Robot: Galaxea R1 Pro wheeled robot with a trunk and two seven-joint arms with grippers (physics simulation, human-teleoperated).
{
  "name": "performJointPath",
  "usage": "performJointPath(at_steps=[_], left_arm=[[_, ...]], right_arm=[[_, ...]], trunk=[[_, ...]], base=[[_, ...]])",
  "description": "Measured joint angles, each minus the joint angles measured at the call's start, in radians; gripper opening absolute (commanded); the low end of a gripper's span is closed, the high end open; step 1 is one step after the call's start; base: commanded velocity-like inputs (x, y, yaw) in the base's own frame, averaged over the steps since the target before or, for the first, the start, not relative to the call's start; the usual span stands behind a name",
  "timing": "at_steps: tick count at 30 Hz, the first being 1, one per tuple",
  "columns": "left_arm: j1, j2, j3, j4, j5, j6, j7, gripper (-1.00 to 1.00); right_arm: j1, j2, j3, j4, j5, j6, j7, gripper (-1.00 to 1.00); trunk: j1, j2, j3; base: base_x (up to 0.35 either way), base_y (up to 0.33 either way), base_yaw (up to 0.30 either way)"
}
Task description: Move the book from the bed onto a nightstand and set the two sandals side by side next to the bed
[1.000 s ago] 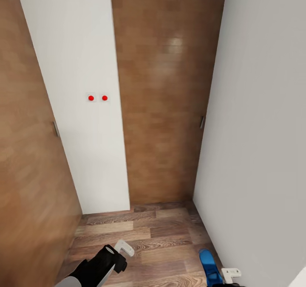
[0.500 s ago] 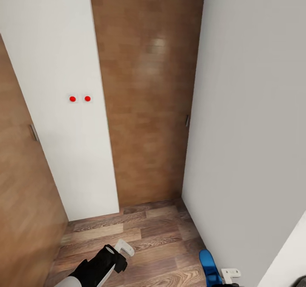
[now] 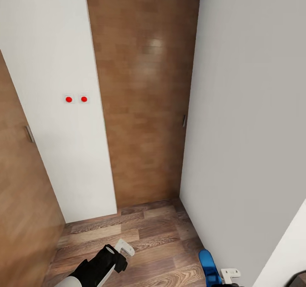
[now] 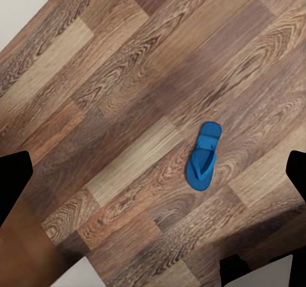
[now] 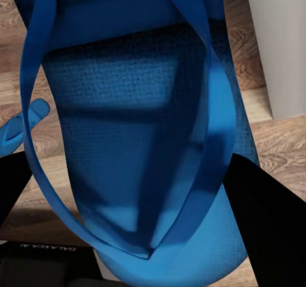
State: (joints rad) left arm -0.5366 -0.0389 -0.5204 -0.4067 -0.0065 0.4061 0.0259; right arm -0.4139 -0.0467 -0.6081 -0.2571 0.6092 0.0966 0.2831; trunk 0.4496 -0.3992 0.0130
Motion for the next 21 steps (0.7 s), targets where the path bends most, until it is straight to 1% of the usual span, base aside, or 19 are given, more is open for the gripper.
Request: performJointPath(at_steps=[3, 7, 12, 21], left_arm=[[0.0, 0.0, 0.0, 0.0, 0.0, 0.0, 0.0, 1.0], [0.0, 0.0, 0.0, 0.001, -0.001, 0.0, 0.0, 1.0], [0.0, 0.0, 0.0, 0.001, -0.001, 0.0, 0.0, 1.0], [0.001, 0.0, 0.0, 0.002, -0.001, -0.005, 0.001, 1.0]], right_arm=[[0.0, 0.0, 0.0, 0.0, 0.0, 0.0, 0.0, -1.0], [0.0, 0.0, 0.0, 0.0, 0.0, 0.0, 0.001, -1.0], [0.0, 0.0, 0.0, 0.001, 0.0, 0.0, 0.001, -1.0], [0.0, 0.0, 0.0, 0.001, 0.001, 0.0, 0.001, -1.0]], trunk=[[0.0, 0.0, 0.0], [0.0, 0.0, 0.0], [0.0, 0.0, 0.001], [0.0, 0.0, 0.004]], base=[[0.0, 0.0, -0.051], [0.0, 0.0, -0.167], [-0.017, 0.012, -0.246], [-0.152, 0.116, -0.284]])
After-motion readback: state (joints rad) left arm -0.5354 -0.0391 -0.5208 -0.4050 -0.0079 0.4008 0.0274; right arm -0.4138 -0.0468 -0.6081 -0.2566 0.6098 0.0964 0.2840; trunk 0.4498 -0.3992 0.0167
